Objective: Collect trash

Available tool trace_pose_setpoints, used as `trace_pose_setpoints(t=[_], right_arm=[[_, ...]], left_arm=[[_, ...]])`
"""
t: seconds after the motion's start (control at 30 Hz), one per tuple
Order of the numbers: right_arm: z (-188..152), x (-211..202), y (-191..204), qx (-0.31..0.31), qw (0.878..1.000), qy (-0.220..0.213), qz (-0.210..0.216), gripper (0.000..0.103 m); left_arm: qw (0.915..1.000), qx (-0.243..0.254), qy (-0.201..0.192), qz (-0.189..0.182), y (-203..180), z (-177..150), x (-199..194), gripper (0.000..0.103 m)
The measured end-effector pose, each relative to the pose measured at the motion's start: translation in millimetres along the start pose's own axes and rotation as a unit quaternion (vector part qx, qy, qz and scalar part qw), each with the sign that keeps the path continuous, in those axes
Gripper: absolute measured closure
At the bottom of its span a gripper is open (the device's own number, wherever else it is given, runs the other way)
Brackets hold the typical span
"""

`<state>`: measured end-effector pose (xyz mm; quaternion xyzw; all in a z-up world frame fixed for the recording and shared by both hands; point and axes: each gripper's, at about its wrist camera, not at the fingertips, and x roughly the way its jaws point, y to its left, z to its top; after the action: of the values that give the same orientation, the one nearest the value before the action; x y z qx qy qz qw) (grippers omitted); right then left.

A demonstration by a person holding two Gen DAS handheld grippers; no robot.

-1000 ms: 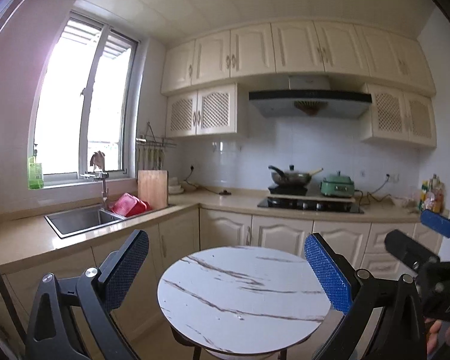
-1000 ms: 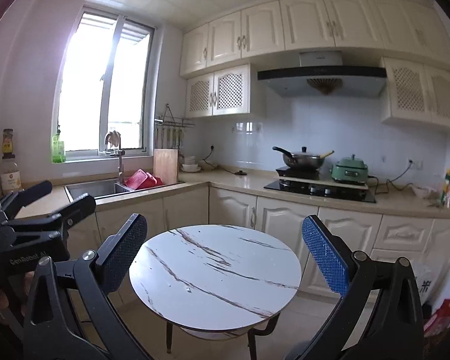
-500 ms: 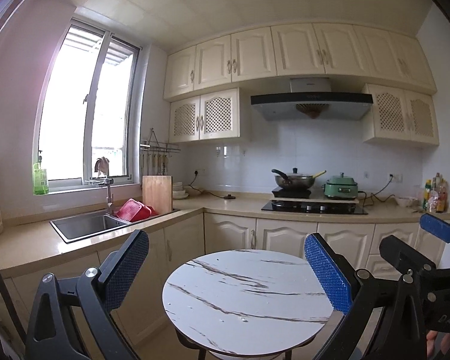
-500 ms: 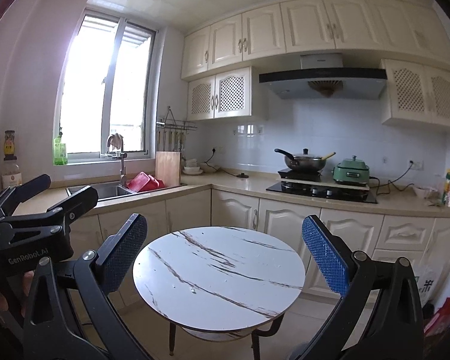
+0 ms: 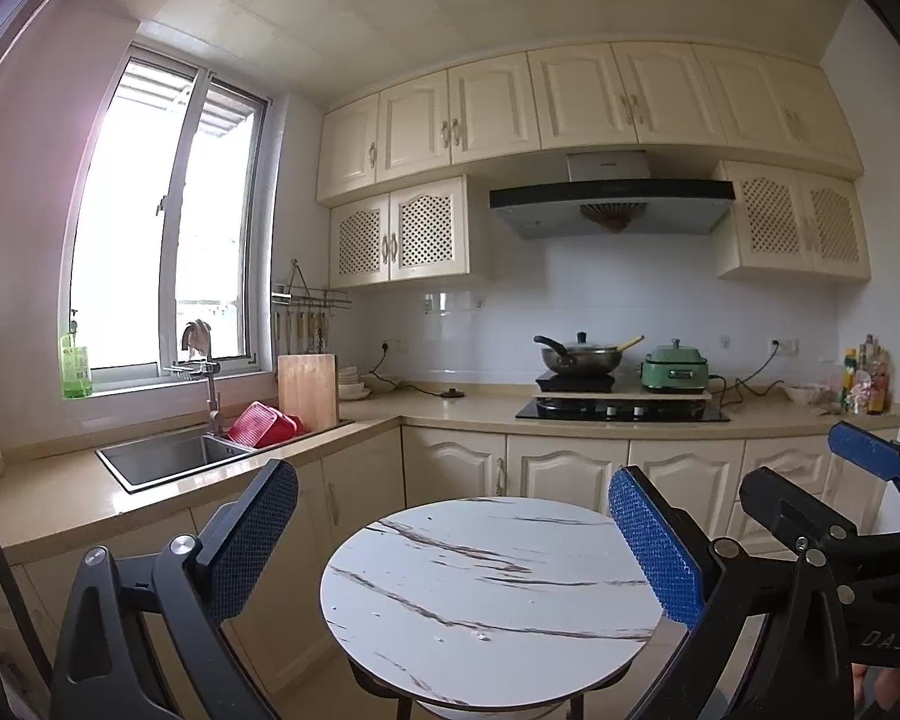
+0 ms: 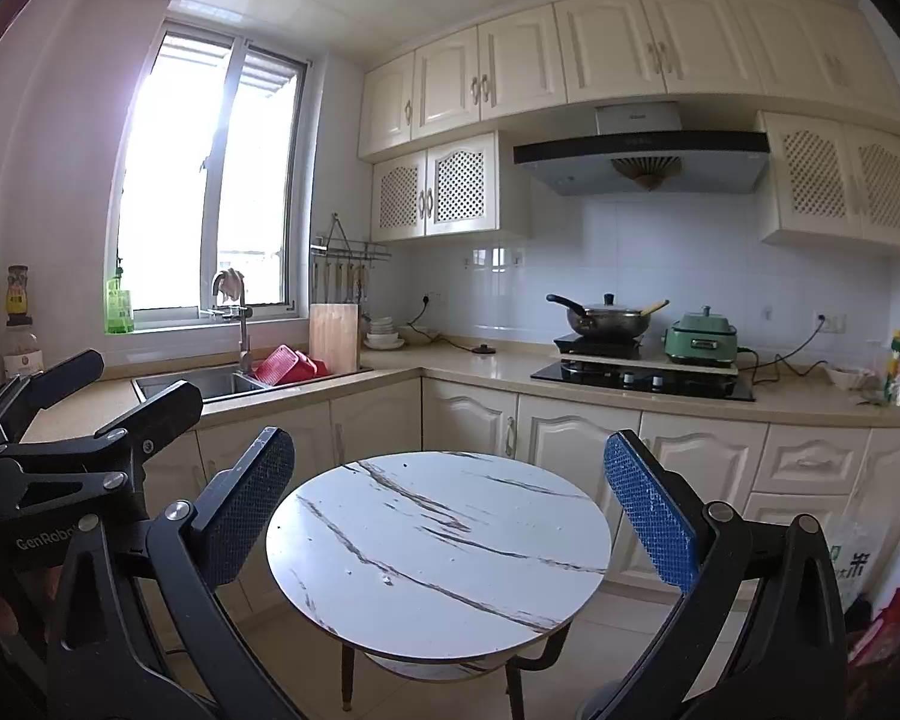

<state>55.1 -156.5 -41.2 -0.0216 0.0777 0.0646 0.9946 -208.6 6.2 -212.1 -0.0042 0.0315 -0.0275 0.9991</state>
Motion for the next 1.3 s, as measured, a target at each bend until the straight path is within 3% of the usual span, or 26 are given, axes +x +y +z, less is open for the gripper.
trace_pose_setpoints(t=[1.3], right_arm=[[-0.6,-0.9,1.3,0.005,1.0,0.001,-0.001,0.0]], left_arm=[[1.0,0.005,0.001,-0.008,29.7,-7.7,30.9,0.001]])
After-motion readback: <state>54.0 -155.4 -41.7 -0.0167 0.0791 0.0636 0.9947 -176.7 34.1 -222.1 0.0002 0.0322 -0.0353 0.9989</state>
